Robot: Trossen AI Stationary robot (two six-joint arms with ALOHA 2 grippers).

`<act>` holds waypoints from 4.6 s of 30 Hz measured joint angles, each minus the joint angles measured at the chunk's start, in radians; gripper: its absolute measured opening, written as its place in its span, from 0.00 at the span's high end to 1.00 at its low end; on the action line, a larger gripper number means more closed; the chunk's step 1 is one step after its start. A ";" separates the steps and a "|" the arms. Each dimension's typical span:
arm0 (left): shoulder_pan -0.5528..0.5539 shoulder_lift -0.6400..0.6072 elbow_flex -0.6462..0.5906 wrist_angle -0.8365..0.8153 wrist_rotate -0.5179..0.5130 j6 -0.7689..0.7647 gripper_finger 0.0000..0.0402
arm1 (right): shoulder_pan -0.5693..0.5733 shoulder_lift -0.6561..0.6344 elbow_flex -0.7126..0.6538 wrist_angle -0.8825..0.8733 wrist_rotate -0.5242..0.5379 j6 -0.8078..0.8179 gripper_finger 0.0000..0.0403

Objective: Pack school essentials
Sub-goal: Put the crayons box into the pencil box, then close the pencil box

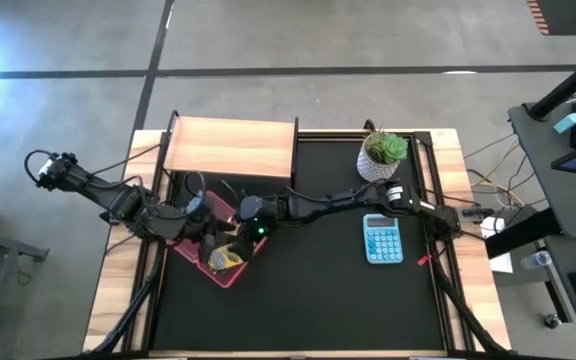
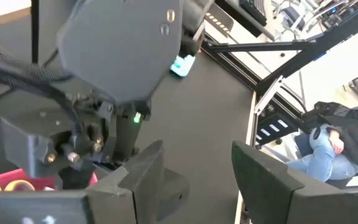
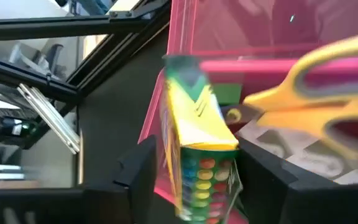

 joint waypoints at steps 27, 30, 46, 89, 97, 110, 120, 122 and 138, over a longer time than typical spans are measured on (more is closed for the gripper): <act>0.000 0.092 0.000 -0.531 -0.038 -0.213 0.57 | 0.061 -0.002 0.110 -0.326 0.154 -0.206 0.55; 0.000 0.156 0.000 -0.569 -0.037 -0.214 0.57 | 0.060 -0.002 0.072 -0.258 0.156 -0.216 0.56; 0.000 0.241 -0.001 -0.815 -0.012 -0.374 0.57 | 0.067 -0.059 0.023 -0.366 0.157 -0.272 0.61; 0.000 0.171 -0.027 -0.992 -0.014 -0.506 0.57 | 0.129 -0.120 -0.016 -0.768 0.384 -0.253 0.71; 0.000 0.170 -0.210 -0.913 0.066 -0.609 0.57 | 0.135 -0.172 -0.016 -0.825 0.390 -0.229 0.71; 0.006 0.180 -0.261 -0.762 0.128 -0.786 0.66 | 0.178 -0.174 -0.016 -0.824 0.390 -0.210 0.71; 0.006 0.290 -0.293 -0.690 0.123 -0.850 0.72 | 0.184 -0.175 -0.020 -0.849 0.390 -0.216 0.71; 0.006 0.329 -0.287 -0.682 0.142 -0.849 0.72 | 0.186 -0.175 -0.020 -0.849 0.389 -0.218 0.71; 0.006 0.411 -0.255 -0.355 0.204 -0.782 0.72 | 0.215 -0.179 -0.020 -0.911 0.389 -0.215 0.71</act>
